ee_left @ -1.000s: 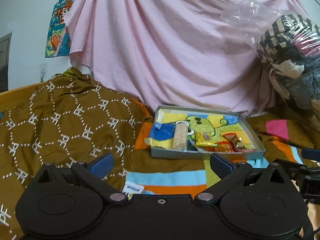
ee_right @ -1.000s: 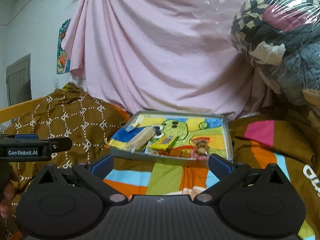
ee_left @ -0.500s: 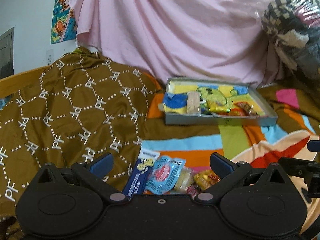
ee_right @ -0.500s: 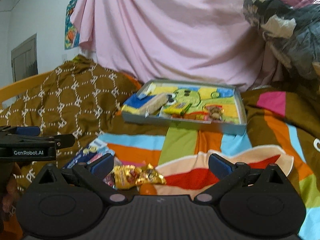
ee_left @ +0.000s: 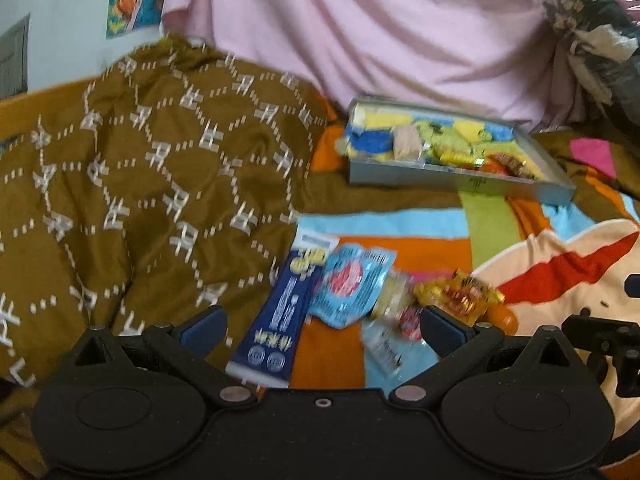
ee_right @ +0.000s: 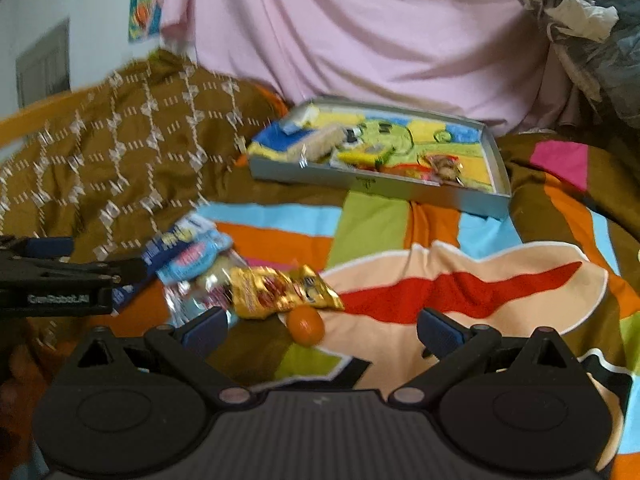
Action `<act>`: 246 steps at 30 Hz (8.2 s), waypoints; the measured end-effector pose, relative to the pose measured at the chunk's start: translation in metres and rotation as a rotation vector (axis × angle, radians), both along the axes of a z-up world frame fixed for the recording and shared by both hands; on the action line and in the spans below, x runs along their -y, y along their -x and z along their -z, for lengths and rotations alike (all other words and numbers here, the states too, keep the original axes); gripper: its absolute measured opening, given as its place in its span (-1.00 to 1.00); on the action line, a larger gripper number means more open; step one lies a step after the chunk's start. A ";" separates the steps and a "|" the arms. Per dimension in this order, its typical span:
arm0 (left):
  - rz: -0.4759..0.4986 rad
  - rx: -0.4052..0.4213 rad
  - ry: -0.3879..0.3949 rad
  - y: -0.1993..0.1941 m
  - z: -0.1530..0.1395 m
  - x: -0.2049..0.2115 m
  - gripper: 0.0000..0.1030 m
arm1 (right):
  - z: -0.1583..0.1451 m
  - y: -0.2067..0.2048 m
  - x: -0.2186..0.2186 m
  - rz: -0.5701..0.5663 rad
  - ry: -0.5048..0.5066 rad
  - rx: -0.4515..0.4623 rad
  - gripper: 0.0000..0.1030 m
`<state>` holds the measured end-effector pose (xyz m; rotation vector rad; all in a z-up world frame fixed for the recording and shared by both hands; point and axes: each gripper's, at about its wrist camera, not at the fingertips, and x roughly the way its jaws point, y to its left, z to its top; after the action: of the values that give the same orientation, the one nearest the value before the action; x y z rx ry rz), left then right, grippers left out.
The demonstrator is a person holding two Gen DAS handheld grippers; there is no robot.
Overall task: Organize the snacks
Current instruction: 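Move the left gripper to the small brown meat-strip packet while the right gripper approaches the orange mandarin, then close the left gripper on the brown packet while the right gripper grasps the mandarin, then carry the brown packet and mandarin over the grey tray with both grippers, then lower both items into the tray and open both grippers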
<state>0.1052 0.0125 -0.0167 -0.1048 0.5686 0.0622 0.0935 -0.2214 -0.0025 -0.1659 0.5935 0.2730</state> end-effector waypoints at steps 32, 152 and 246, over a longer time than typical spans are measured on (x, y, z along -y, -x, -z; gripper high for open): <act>0.095 -0.022 -0.041 -0.033 0.026 -0.008 0.98 | 0.044 -0.035 -0.003 -0.069 -0.032 -0.109 1.00; 0.378 0.019 0.209 -0.059 -0.024 0.021 -0.81 | 0.010 -0.023 0.005 -0.222 -0.078 0.031 -0.29; 0.155 0.287 0.017 -0.107 -0.119 0.026 0.98 | -0.064 -0.085 0.040 -0.031 -0.204 0.347 0.99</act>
<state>0.2126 -0.0132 0.1020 -0.0843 0.2895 -0.1074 0.1786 -0.2610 0.0619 -0.0235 0.2175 0.3241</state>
